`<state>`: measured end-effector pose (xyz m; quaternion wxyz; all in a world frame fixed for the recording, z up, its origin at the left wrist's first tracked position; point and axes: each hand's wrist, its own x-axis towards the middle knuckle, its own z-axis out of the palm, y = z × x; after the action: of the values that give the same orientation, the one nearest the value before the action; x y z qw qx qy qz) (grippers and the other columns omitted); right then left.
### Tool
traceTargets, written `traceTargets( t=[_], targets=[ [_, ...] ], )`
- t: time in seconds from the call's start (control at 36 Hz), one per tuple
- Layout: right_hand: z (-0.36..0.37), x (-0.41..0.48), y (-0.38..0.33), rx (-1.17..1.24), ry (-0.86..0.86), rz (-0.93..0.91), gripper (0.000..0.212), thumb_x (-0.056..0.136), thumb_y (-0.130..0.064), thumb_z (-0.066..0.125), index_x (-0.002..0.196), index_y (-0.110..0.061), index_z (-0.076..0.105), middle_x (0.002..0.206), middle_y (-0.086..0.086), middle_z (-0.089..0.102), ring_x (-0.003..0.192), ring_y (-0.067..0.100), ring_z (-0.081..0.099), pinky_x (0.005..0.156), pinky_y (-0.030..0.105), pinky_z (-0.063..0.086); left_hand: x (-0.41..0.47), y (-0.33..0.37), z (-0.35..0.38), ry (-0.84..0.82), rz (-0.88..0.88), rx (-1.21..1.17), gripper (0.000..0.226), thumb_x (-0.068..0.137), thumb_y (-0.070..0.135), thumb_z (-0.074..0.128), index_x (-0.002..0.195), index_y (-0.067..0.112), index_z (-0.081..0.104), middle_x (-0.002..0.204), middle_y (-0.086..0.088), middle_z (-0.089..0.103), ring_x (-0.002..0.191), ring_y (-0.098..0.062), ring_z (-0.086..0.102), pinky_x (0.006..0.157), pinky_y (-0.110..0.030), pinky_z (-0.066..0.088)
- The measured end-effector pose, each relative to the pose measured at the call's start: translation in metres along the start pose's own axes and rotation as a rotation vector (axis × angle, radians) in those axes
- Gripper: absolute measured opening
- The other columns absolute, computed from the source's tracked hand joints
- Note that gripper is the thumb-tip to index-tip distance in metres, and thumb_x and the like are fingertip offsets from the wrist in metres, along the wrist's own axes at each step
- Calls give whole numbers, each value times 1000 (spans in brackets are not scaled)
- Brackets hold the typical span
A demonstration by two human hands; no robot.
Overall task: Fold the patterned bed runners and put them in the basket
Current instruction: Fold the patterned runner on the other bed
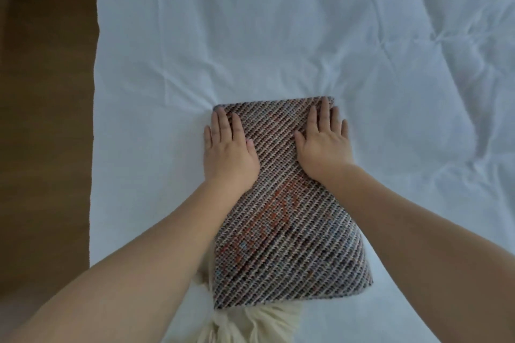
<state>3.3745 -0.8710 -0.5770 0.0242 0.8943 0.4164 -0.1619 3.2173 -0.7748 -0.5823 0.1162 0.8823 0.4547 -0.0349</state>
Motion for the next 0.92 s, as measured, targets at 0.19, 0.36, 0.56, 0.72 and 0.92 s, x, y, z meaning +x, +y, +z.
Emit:
traceTargets(
  t=[0.19, 0.36, 0.56, 0.72, 0.92],
  targets=[
    [28, -91, -41, 37, 29, -94, 69, 94, -52, 4, 152, -14, 1, 160, 11, -6, 146, 29, -12, 116, 48, -12, -79, 10, 13, -54, 1, -39, 65, 93, 39, 5, 150, 9, -1, 159, -16, -6, 146, -26, -9, 118, -42, -7],
    [56, -96, 1, 8, 77, -161, 71, 96, -58, 7, 153, -16, 1, 161, 2, -1, 147, 19, -8, 117, 40, -9, -69, -2, 38, -52, 40, 33, 67, 95, 44, 9, 150, 8, 0, 158, -19, -1, 146, -29, -4, 118, -42, -7],
    [59, -88, 33, 51, 44, -122, 74, 94, -60, 3, 152, -16, -5, 161, 0, -9, 146, 17, -14, 118, 39, -7, -66, -8, 46, -36, 59, 23, 65, 96, 43, 12, 150, 8, 1, 158, -19, -1, 146, -29, -3, 117, -39, -8],
    [66, -177, 16, 102, 13, -65, 83, 92, -69, 11, 152, -13, 10, 160, 9, 3, 147, 30, -5, 117, 49, 0, -94, 8, 32, -25, -37, -18, 69, 94, 48, 9, 150, 8, 4, 158, -18, -2, 145, -31, -6, 117, -42, -7],
    [82, -203, 60, 106, -63, -49, 92, 84, -77, 10, 149, -15, -8, 157, 5, -12, 147, 32, 0, 119, 46, 4, -158, -7, 34, -142, -101, -79, 82, 89, 65, 10, 151, 13, -3, 158, -18, -7, 143, -40, 5, 116, -50, 10]
  ],
)
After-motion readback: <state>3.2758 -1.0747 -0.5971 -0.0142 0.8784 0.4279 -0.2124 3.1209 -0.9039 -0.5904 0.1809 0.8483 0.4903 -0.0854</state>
